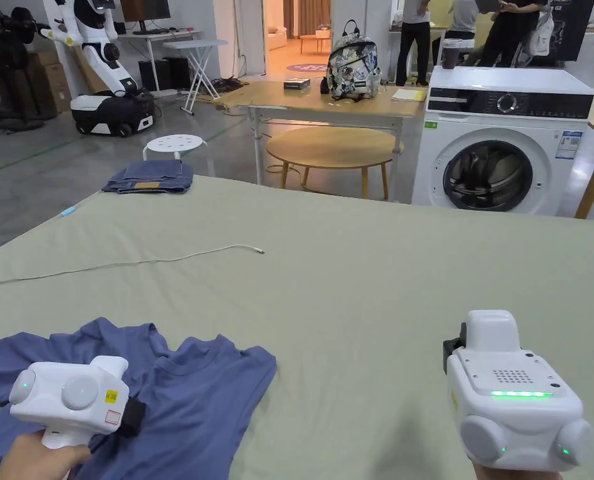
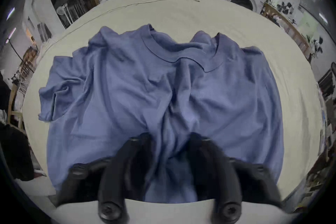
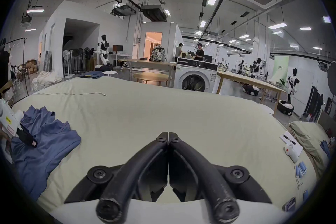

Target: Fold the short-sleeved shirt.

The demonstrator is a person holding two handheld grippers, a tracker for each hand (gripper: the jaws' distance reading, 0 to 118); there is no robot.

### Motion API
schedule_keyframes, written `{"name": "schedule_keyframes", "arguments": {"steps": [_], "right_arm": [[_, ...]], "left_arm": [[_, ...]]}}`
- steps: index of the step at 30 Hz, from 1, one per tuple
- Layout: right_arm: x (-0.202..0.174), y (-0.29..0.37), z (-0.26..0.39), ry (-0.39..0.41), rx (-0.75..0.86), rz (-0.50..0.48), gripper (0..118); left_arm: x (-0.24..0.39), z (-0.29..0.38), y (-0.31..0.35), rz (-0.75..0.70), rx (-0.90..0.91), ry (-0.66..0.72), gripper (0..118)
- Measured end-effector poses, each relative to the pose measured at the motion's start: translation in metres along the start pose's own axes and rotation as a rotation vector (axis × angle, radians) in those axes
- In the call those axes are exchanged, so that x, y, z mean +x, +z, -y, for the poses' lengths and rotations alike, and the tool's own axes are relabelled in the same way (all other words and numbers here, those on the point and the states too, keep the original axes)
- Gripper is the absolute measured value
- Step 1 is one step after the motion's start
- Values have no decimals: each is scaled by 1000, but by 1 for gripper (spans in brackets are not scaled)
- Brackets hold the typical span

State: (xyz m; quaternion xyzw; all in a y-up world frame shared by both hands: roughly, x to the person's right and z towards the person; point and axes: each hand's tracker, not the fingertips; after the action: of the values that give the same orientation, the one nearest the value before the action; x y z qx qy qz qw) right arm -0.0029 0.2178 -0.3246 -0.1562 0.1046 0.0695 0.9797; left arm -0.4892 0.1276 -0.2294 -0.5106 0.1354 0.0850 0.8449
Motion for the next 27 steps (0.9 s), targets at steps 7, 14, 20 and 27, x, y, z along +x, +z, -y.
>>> {"name": "schedule_keyframes", "arguments": {"steps": [7,14,20,27], "right_arm": [[-2,0,3,2,-15,9,0],[-1,-1,1,-12,-17,15,0],[0,-2,-4,-14,-8,18,0],[6,-4,-12,-25,-11,18,0]], "left_arm": [[-7,5,7,4,44,23,0],[-10,0,47,58,225,103,0],[-5,-19,92,74,337,74,0],[21,-68,161,151,542,41,0]]}}
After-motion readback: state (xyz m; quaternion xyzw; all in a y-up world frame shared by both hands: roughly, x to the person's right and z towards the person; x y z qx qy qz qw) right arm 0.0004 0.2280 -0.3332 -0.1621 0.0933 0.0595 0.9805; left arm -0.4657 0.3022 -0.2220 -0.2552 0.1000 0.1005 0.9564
